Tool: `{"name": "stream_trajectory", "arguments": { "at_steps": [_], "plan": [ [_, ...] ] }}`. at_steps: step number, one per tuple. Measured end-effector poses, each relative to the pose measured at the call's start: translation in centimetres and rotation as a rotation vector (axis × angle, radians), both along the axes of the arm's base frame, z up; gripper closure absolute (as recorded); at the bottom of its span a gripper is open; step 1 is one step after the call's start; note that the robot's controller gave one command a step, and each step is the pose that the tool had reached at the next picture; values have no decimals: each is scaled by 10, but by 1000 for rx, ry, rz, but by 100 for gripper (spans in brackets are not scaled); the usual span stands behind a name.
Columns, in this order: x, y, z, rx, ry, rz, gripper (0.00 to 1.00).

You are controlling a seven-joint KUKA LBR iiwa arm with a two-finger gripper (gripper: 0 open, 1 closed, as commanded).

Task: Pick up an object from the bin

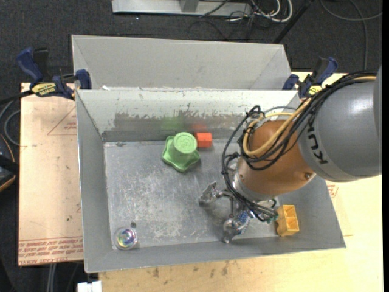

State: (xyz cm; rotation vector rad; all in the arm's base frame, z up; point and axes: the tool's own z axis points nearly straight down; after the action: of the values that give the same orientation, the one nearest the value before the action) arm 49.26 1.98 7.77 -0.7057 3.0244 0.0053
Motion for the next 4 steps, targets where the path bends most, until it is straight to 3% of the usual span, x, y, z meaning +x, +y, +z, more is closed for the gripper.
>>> {"name": "stream_trajectory", "arguments": {
  "at_steps": [1,2,3,4],
  "plan": [
    [12,-52,31,-11,31,-89,0],
    [129,-50,39,-8,25,-91,0],
    [121,-119,60,-12,28,-70,0],
    [63,-148,3,-12,32,107,0]
  ]
}}
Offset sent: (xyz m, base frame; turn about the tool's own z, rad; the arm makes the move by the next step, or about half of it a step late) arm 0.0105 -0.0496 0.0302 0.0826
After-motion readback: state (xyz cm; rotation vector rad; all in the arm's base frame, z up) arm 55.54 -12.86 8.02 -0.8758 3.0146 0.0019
